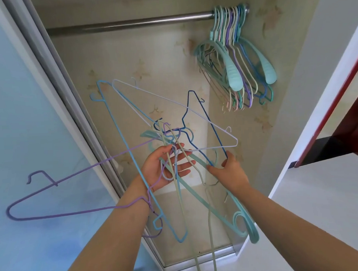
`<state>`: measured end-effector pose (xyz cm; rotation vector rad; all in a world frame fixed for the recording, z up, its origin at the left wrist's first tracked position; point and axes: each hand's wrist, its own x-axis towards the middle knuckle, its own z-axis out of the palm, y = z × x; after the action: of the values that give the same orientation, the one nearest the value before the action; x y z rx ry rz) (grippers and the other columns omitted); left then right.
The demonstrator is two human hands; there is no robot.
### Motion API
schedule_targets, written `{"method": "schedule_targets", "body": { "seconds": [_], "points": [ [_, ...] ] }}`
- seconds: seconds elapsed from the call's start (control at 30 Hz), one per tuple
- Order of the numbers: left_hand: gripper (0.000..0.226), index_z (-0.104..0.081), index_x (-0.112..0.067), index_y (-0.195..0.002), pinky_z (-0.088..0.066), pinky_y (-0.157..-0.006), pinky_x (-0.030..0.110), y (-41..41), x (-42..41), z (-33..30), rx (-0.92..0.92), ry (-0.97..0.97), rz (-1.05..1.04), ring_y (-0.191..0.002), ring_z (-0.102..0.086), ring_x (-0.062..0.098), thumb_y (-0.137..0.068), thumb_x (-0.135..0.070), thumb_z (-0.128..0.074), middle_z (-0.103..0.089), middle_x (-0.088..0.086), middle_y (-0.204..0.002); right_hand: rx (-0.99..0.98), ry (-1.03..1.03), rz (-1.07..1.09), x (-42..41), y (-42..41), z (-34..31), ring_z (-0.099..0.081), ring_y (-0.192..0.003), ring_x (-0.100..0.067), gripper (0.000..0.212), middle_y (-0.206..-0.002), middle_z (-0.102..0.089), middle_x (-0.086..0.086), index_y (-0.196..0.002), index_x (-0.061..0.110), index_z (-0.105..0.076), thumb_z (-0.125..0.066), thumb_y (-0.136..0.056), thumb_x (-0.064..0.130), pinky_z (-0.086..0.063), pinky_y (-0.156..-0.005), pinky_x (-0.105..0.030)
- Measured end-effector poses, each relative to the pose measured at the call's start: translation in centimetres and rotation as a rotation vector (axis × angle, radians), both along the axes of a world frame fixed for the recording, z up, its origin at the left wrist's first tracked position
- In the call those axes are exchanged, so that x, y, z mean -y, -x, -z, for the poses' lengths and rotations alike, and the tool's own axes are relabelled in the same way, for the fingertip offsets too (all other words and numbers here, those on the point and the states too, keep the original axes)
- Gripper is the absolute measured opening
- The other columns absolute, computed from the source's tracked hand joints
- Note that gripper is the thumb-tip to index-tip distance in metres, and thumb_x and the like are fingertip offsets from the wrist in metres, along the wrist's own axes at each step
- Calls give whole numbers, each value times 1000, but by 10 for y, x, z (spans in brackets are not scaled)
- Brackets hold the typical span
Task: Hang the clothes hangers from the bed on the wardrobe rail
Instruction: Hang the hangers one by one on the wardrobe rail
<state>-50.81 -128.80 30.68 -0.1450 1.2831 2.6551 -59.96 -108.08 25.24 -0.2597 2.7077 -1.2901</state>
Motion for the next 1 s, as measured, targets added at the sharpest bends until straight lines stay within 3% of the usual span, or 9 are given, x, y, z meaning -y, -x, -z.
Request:
{"method": "schedule_targets", "body": {
  "seconds": [0.13, 0.27, 0.33, 0.4, 0.47, 0.57, 0.7, 0.83, 1.0],
  "points": [
    [51, -64, -19, -111, -55, -76, 38, 0, -3, 0, -3, -32, 46, -113, -60, 35, -67, -40, -80, -58, 19, -130, -38, -117, -1, -15, 14, -19, -57, -102, -21, 74, -116, -51, 6, -135, 21, -38, -64, -74, 55, -47, -84, -37],
    [51, -66, -17, -110, -54, -66, 33, 1, -10, 1, 13, 12, 22, -101, -65, 28, -67, -43, -76, -68, 13, -109, 48, -141, -8, -34, 32, -15, -55, -114, -22, 69, -128, -52, 9, -138, 23, -40, -59, -79, 52, -44, -94, -38],
    [50, -65, -15, -110, -53, -68, 34, 0, -16, 1, 32, 56, -8, -98, -65, 28, -70, -46, -69, -69, 12, -103, 124, -106, -10, -38, 36, -7, -56, -104, -24, 60, -116, -52, 2, -132, 16, -44, -59, -80, 44, -45, -89, -36],
    [46, -63, -15, -110, -50, -80, 40, 1, -21, 2, 41, 78, -29, -100, -65, 28, -76, -47, -62, -69, 12, -102, 143, -63, 5, -39, 37, 3, -52, -86, -23, 43, -102, -48, -1, -112, 16, -47, -59, -77, 37, -44, -78, -33],
    [40, -63, -17, -109, -45, -90, 46, 2, -23, 1, 42, 69, -46, -103, -65, 29, -81, -45, -57, -69, 12, -102, 116, -18, 41, -38, 35, 10, -50, -78, -20, 33, -98, -46, -1, -105, 19, -44, -59, -78, 31, -44, -71, -32],
    [33, -63, -18, -103, -44, -91, 46, 3, -22, -1, 41, 21, -60, -102, -65, 32, -79, -40, -60, -69, 10, -102, 64, 19, 94, -38, 27, 9, -53, -85, -19, 49, -103, -44, 5, -124, 18, -44, -61, -80, 29, -42, -70, -32],
    [34, -69, -17, -94, -47, -76, 36, 1, -20, 3, 80, -44, -54, -100, -66, 30, -71, -41, -70, -69, 6, -100, -137, -16, 165, -37, 22, -2, -53, -98, -17, 67, -108, -44, 9, -133, 19, -39, -70, -75, 36, -43, -75, -32],
    [50, -72, -19, -88, -48, -72, 35, 0, -20, 4, 84, -51, -15, -100, -68, 30, -49, -44, -90, -71, 7, -99, -163, -29, 181, -34, 23, -13, -54, -98, -17, 69, -107, -44, 10, -131, 21, -39, -71, -75, 45, -41, -76, -31],
    [54, -72, -16, -90, -54, -69, 34, 0, -25, 1, 49, -90, 23, -101, -67, 34, -48, -43, -92, -71, 12, -103, -81, 78, 173, -32, 30, -8, -54, -103, -20, 65, -108, -47, 8, -133, 19, -41, -69, -75, 28, -45, -84, -37]
  ]
}}
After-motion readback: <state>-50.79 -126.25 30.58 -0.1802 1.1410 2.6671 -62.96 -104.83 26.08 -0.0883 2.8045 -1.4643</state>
